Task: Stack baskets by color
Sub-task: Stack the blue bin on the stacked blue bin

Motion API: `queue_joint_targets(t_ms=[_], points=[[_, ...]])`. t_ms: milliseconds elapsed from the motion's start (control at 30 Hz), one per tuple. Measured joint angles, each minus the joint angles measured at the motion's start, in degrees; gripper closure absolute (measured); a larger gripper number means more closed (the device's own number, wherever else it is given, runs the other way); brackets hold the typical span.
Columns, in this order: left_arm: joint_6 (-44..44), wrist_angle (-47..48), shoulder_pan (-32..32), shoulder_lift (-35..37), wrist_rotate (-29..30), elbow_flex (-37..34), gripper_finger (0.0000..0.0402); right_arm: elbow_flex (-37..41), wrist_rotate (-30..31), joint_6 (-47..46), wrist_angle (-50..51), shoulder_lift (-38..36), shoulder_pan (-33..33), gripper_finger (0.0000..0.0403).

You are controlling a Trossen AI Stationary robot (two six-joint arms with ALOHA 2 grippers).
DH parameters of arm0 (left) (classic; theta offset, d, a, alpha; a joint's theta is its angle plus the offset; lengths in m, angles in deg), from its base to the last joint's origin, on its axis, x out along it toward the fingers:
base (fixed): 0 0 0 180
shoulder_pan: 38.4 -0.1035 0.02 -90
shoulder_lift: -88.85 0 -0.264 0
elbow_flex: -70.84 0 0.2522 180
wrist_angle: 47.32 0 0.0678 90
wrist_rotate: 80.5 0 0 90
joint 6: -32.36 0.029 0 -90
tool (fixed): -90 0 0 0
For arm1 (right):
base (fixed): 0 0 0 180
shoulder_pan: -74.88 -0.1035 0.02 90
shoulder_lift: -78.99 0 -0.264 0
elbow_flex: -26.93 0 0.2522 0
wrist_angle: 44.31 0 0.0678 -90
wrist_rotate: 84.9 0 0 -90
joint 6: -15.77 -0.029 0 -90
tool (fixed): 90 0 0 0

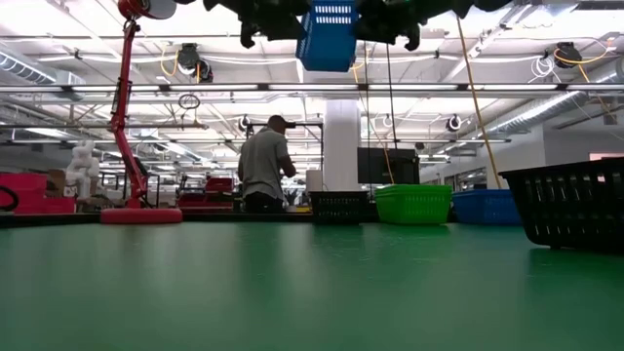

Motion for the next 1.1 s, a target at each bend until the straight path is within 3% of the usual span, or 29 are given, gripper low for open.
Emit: queue_joint_targets(t_ms=[100, 267, 500, 733, 900, 1100], points=[[-0.09, -0.61, -0.06, 0.00, -2.12, 0.00, 0.0392, 0.00, -0.84, -1.47, -0.02, 0.02, 1.24, 0.0342], [-2.16, -0.47, 0.28, 0.01, -6.16, 0.00, 0.0348, 0.00, -3.91, -2.35, -0.03, 0.00, 3.43, 0.0393], [-4.20, -0.55, 1.21, 0.05, -12.85, 0.00, 0.0291, 0.00, -4.05, -4.65, 0.56, 0.00, 5.78, 0.0387], [-6.43, 0.95, 2.38, 0.05, -17.40, 0.00, 0.0183, 0.00, -4.11, -4.78, 1.59, -0.08, 7.69, 0.0396], [-12.48, 6.78, 2.26, 0.94, -17.35, 0.02, 0.0128, -1.48, -4.07, -4.79, 10.81, -2.22, 9.68, 0.0398], [-15.58, 17.53, 2.12, 1.86, -17.32, 0.02, 0.0126, -7.89, -4.24, -10.28, 31.64, -4.59, 15.33, 0.0399]])
